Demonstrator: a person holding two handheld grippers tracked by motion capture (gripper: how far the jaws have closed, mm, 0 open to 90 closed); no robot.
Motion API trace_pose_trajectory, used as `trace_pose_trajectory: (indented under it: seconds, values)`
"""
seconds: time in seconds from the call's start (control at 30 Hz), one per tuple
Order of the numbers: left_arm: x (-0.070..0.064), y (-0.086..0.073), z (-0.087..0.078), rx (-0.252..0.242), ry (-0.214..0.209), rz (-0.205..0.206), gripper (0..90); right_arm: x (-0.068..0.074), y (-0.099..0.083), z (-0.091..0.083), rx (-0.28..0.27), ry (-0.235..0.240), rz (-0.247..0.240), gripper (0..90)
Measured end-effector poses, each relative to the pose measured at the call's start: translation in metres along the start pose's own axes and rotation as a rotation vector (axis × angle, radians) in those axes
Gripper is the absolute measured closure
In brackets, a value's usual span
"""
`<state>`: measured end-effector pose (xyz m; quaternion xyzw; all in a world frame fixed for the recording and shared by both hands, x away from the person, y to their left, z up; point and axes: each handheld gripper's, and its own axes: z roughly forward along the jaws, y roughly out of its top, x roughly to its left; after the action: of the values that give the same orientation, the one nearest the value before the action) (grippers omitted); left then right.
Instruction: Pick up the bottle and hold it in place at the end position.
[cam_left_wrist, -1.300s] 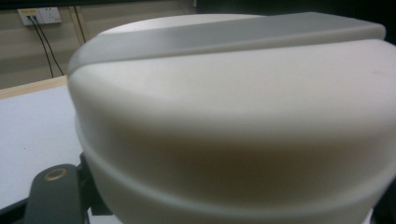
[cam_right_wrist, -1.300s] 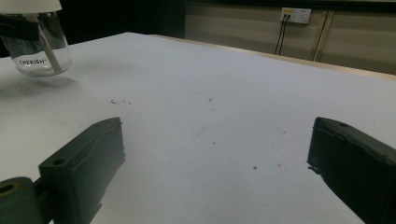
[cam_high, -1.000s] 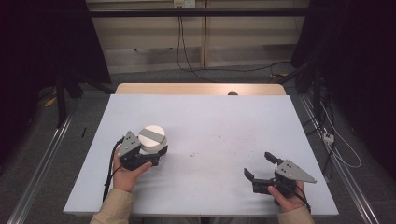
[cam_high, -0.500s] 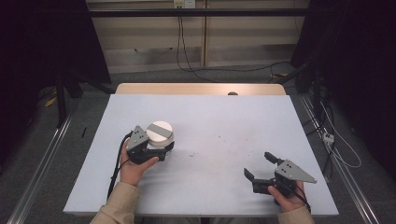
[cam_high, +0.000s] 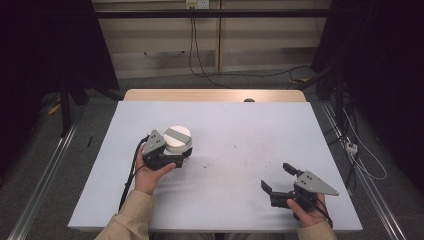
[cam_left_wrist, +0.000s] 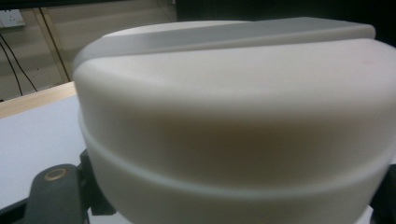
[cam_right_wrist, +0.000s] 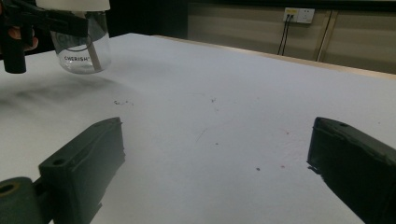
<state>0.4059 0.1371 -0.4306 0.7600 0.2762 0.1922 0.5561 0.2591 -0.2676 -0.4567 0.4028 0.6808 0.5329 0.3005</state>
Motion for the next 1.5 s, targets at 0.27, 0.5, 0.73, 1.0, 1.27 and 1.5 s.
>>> trace_pose_trajectory:
  seconds: [0.27,0.5,0.73,1.0,1.27,1.5]
  values:
    - [0.000,0.004,0.011,0.003,-0.011,0.003,18.3,-0.001,0.000,-0.001,-0.002,0.000,0.001,3.2]
    - [-0.001,0.005,0.017,-0.001,-0.017,0.004,18.3,0.000,0.000,0.000,-0.001,0.001,-0.003,3.2]
    - [-0.001,0.007,0.024,-0.007,-0.024,-0.005,18.3,0.000,0.000,-0.001,-0.004,0.003,0.000,3.2]
    - [-0.003,0.010,0.033,-0.004,-0.032,0.006,18.4,-0.001,0.000,-0.001,-0.007,0.000,-0.001,3.4]
    - [-0.004,0.010,0.041,0.001,-0.035,0.009,18.4,-0.001,0.000,-0.001,-0.007,0.002,-0.001,3.4]
    - [-0.005,0.013,0.047,0.001,-0.043,0.013,18.4,-0.001,0.000,-0.001,-0.004,0.003,0.000,3.4]
